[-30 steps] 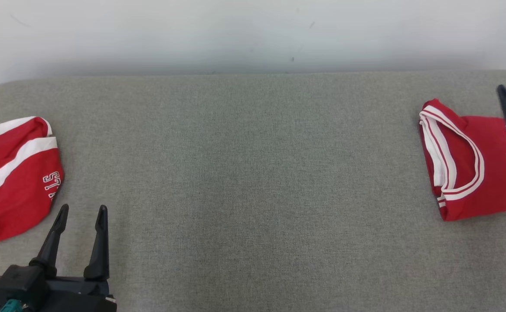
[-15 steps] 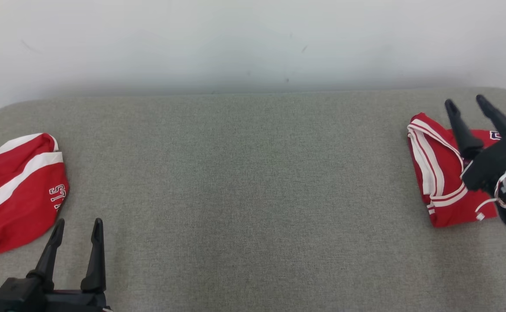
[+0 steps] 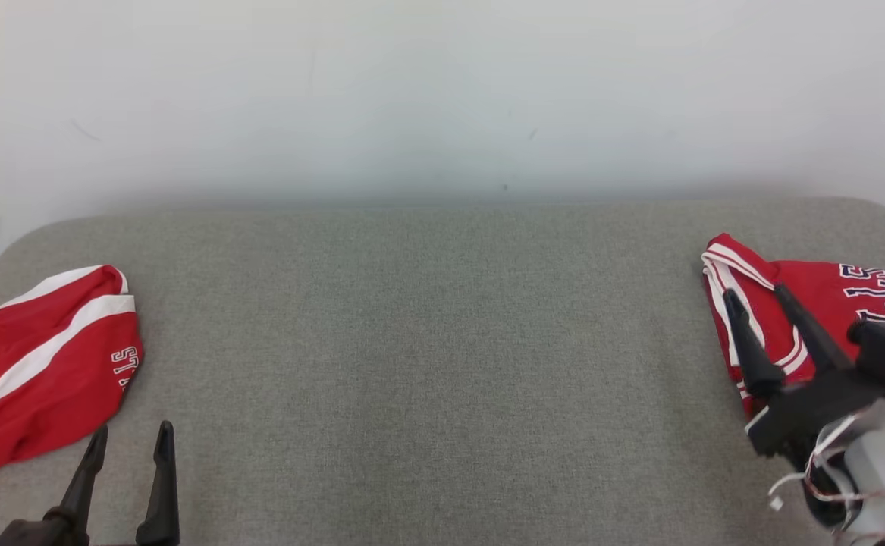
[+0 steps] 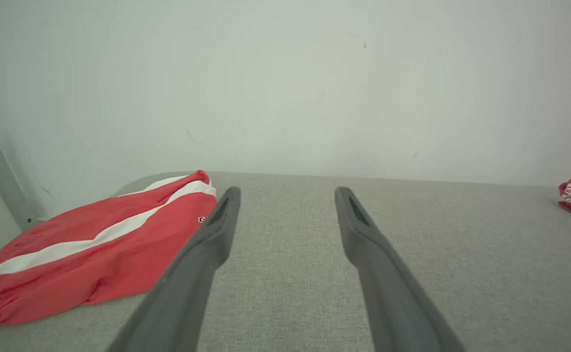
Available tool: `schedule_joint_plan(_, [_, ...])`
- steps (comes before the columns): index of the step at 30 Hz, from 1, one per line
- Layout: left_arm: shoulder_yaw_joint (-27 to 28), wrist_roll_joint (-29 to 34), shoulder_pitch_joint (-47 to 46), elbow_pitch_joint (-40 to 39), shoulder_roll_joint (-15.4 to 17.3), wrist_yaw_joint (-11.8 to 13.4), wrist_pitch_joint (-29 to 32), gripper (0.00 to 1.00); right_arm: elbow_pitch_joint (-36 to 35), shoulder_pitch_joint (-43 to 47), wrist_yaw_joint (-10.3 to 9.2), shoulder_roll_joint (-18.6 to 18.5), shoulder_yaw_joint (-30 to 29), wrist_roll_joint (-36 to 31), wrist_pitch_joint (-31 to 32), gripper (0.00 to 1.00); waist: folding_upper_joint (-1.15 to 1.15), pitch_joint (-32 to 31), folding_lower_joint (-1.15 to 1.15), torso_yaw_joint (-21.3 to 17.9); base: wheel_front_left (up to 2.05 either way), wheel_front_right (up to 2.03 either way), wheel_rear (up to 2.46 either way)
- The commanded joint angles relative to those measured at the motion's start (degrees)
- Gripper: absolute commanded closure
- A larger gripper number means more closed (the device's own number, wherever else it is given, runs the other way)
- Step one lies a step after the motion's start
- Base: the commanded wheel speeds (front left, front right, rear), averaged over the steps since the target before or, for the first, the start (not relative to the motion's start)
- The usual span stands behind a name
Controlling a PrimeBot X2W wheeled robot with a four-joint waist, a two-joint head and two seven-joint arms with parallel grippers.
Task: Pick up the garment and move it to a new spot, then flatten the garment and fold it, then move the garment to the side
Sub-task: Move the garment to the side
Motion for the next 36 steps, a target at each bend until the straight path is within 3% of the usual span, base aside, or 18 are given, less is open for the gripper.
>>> schedule_joint_plan(1, [0.2,-0.1,0.8,-0.2,0.4,0.1,0.0,0.00,-1.0,1.6,-0.07,0.7,-1.3,-0.9,-0.1,0.00,0.00,-0.8,0.01,0.2,0.00,0.00,0.00])
schedule_joint_plan(17, [1.5,-1.7,3.8,-1.3,1.0,2.1,1.1,0.00,-11.7,14.8,-0.07,10.7,-14.3,-20.1,5.1,0.00,0.00,-2.4,0.01,-1.3,0.00,0.00,0.00])
schedule_joint_plan(24, [2.0,-1.4,4.3,-1.1,1.9,3.6,2.8,0.00,-17.9,18.8,-0.07,15.7,-18.7,-22.5,7.8,0.00,0.00,-2.7,0.01,-2.2,0.00,0.00,0.00])
schedule_joint_plan(36, [2.2,-0.1,5.0,-2.3,3.5,5.9,6.6,0.00,-22.1,20.5,-0.07,17.3,-18.3,-23.1,10.3,0.00,0.00,-3.0,0.01,-2.3,0.00,0.00,0.00])
